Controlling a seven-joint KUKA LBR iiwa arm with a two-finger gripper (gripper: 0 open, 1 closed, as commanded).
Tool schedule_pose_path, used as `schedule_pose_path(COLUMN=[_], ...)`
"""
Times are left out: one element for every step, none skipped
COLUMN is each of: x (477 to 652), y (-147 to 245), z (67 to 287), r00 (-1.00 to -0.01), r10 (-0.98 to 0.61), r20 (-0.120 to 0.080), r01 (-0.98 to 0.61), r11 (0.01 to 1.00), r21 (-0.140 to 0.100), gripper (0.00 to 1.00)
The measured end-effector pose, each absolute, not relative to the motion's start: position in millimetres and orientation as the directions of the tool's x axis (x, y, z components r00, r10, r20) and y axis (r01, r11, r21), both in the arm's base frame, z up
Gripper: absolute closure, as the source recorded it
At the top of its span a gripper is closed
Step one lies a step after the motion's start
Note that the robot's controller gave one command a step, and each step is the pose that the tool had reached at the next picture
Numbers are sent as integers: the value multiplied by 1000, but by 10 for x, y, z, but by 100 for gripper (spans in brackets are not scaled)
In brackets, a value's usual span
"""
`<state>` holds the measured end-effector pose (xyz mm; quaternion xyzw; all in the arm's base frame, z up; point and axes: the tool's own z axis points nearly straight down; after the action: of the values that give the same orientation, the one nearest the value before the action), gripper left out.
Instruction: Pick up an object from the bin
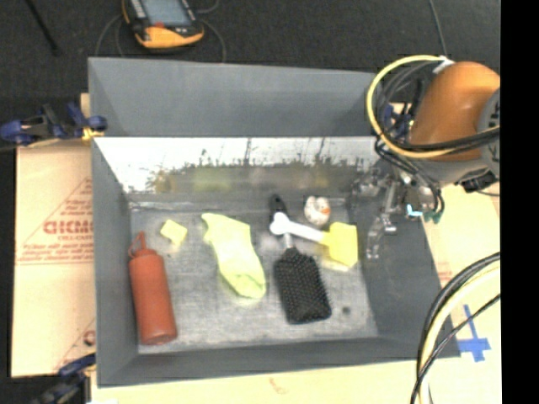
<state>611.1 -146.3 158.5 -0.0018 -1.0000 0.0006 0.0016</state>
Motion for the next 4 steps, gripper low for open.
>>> schedule_pose_path(x=[6130,5941,5770,6311], y=[-1459,-1075,-809,-715], z=[1635,1040,752,753], r00=[-1000,-1000,-992,-888], r10=[1,-23,-124,-459], r20=[-5,-9,-8,-9], r01=[1,-23,-124,-459], r11=[1000,1000,992,888], r21=[-2,-4,-5,-7], gripper=[0,0,0,100])
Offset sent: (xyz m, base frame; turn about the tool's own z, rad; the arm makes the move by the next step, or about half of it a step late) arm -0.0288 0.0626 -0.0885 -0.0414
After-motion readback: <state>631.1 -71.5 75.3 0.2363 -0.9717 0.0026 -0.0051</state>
